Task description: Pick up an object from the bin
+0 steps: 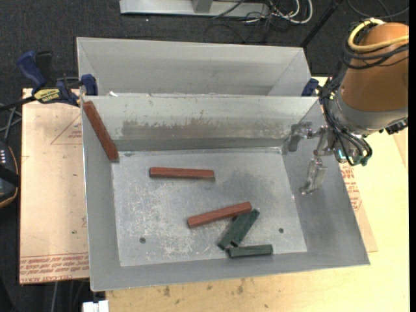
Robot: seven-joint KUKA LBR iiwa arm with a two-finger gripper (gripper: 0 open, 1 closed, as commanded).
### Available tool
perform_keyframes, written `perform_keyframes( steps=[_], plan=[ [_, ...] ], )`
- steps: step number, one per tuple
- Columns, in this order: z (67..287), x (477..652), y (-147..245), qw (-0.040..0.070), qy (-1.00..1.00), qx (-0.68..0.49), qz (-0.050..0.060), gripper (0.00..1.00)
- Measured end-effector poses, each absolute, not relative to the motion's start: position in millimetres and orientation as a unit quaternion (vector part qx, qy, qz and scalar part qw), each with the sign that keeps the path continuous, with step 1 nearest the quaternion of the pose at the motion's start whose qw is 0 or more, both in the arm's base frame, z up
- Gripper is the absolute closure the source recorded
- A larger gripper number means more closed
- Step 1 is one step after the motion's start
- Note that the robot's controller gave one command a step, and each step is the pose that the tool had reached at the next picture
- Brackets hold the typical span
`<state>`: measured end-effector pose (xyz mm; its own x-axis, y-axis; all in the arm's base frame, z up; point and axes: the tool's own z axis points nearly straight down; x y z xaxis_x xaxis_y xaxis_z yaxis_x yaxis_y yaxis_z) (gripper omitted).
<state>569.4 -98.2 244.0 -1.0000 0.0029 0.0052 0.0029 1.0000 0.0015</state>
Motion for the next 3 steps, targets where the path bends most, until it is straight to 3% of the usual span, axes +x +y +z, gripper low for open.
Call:
perform_keyframes(
  steps=[1,2,3],
  plan=[
    [247.9,570.9,-97.8,-0.001,-1.0,0.0,0.0,0.0],
    [213.0,547.5,-109.5,-0.003,-0.999,0.049,0.0,0.0],
    [202.6,541.2,-127.2,0.003,-0.999,0.036,-0.001,0.0]
  ],
)
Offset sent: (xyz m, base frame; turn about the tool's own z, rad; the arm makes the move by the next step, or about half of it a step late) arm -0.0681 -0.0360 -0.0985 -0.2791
